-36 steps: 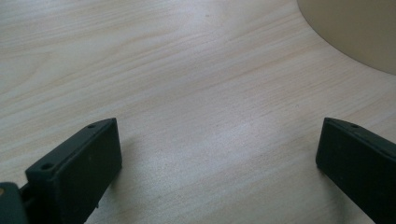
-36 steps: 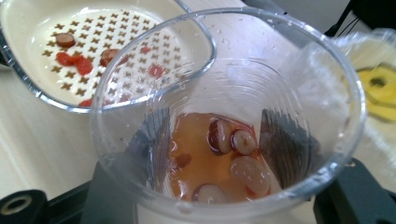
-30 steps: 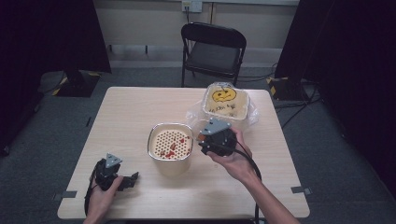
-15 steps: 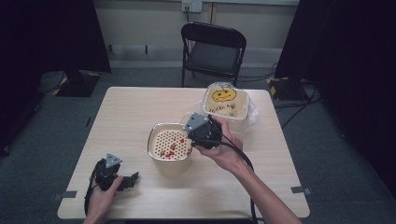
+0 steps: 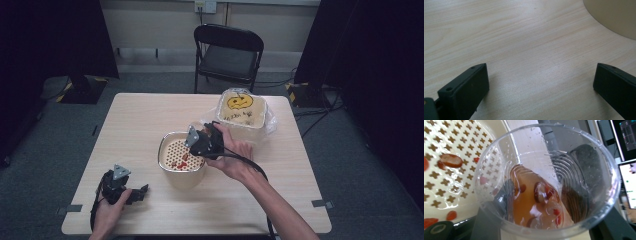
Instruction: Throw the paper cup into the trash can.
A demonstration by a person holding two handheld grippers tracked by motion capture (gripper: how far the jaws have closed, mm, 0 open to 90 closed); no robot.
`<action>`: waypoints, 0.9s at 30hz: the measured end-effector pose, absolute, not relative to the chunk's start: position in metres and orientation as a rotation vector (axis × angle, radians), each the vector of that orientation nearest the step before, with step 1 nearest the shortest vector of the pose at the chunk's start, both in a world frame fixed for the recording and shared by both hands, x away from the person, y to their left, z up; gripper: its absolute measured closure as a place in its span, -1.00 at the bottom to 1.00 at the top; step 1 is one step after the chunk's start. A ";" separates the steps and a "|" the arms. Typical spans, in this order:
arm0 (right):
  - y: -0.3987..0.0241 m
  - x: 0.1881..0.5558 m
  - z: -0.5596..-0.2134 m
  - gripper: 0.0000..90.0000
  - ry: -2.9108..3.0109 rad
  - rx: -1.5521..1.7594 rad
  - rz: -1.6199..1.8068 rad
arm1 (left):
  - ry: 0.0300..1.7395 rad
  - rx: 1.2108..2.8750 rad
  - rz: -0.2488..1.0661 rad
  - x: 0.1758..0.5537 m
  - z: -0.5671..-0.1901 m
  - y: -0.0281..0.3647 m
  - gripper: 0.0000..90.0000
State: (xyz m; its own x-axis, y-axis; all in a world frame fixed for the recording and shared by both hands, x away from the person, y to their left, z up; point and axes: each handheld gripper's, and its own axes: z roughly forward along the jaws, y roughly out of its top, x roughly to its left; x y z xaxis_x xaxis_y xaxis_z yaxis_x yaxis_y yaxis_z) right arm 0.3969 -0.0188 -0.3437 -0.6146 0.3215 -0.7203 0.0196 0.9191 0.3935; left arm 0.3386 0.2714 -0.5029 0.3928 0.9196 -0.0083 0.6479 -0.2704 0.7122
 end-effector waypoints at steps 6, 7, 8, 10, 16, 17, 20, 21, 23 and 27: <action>-0.011 0.398 -0.348 0.06 2.150 0.181 0.339 | 1.338 2.015 0.550 0.339 -0.503 0.271 -1.00; -0.009 0.399 -0.349 0.06 2.145 0.162 0.324 | 1.338 2.015 0.550 0.339 -0.503 0.271 -1.00; -0.008 0.398 -0.350 0.06 2.147 0.165 0.321 | 1.338 2.015 0.550 0.339 -0.503 0.271 -1.00; -0.005 0.398 -0.351 0.06 2.132 0.141 0.297 | 1.337 2.016 0.550 0.339 -0.503 0.271 -1.00; 0.000 0.398 -0.356 0.07 2.088 0.076 0.216 | 1.337 2.016 0.550 0.339 -0.503 0.271 -1.00; 0.002 0.398 -0.358 0.07 2.071 0.055 0.189 | 1.337 2.016 0.550 0.339 -0.503 0.271 -1.00; 0.003 0.397 -0.359 0.07 2.044 0.024 0.153 | 1.338 2.015 0.549 0.339 -0.503 0.271 -1.00; 0.004 0.397 -0.359 0.07 2.038 0.019 0.144 | 1.337 2.017 0.550 0.339 -0.503 0.271 -1.00; 0.005 0.397 -0.360 0.07 2.011 0.000 0.116 | 1.337 2.017 0.550 0.339 -0.503 0.271 -1.00; 0.008 0.396 -0.363 0.08 1.978 -0.048 0.068 | 1.337 2.017 0.549 0.339 -0.503 0.271 -1.00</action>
